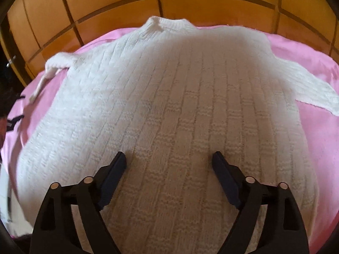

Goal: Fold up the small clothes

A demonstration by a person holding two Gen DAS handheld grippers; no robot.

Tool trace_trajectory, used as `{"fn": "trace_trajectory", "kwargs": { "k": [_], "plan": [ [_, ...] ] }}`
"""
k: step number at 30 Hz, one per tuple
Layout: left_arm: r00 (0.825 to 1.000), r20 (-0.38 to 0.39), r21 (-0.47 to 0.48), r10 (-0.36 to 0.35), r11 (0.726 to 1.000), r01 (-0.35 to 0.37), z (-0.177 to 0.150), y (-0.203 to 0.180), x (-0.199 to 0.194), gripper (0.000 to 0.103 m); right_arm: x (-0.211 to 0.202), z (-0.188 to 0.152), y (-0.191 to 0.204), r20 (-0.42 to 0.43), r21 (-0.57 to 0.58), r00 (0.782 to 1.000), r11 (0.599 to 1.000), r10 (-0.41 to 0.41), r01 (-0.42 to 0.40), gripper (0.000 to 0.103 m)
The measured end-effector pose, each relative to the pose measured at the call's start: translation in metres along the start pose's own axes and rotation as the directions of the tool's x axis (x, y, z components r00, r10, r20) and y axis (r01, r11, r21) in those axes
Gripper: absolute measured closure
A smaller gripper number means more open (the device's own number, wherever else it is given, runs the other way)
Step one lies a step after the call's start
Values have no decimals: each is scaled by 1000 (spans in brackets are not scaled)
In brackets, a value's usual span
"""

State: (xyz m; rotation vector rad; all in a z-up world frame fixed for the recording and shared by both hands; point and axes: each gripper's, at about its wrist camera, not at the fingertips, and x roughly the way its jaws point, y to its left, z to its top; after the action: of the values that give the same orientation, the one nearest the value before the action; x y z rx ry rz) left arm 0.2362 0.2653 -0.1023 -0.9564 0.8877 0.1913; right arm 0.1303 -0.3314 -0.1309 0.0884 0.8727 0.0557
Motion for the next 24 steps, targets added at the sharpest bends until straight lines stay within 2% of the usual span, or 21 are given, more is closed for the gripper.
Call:
{"fn": "trace_trajectory", "kwargs": {
  "k": [2, 3, 6, 10, 13, 17, 20, 24],
  "plan": [
    [999, 29, -31, -31, 999, 31, 7, -1, 8, 33, 2, -3, 1, 13, -7, 1000, 1000, -7, 7, 16],
    [999, 35, -32, -40, 999, 41, 9, -4, 12, 37, 3, -2, 2, 16, -11, 1000, 1000, -11, 11, 15],
    [1000, -2, 0, -5, 1000, 5, 17, -13, 28, 96, 5, 0, 4, 21, -17, 1000, 1000, -18, 19, 12],
    [998, 48, 69, 29, 997, -32, 29, -27, 5, 98, 7, 1, 4, 23, -19, 1000, 1000, -19, 19, 12],
    [992, 127, 122, 18, 992, -34, 43, -36, -42, 98, 7, 1, 5, 26, -20, 999, 1000, -20, 20, 12],
    [974, 224, 199, 39, 976, -85, 67, -54, -115, 98, 6, 0, 4, 36, -15, 999, 1000, -18, 18, 12],
    [955, 277, 225, 106, 959, -172, 87, -66, -146, 99, 6, 0, 4, 43, -15, 999, 1000, -19, 19, 11],
    [941, 264, 240, 211, 931, -276, 108, -77, -148, 99, 6, -1, 5, 45, -13, 999, 1000, -22, 23, 11]
  ]
}}
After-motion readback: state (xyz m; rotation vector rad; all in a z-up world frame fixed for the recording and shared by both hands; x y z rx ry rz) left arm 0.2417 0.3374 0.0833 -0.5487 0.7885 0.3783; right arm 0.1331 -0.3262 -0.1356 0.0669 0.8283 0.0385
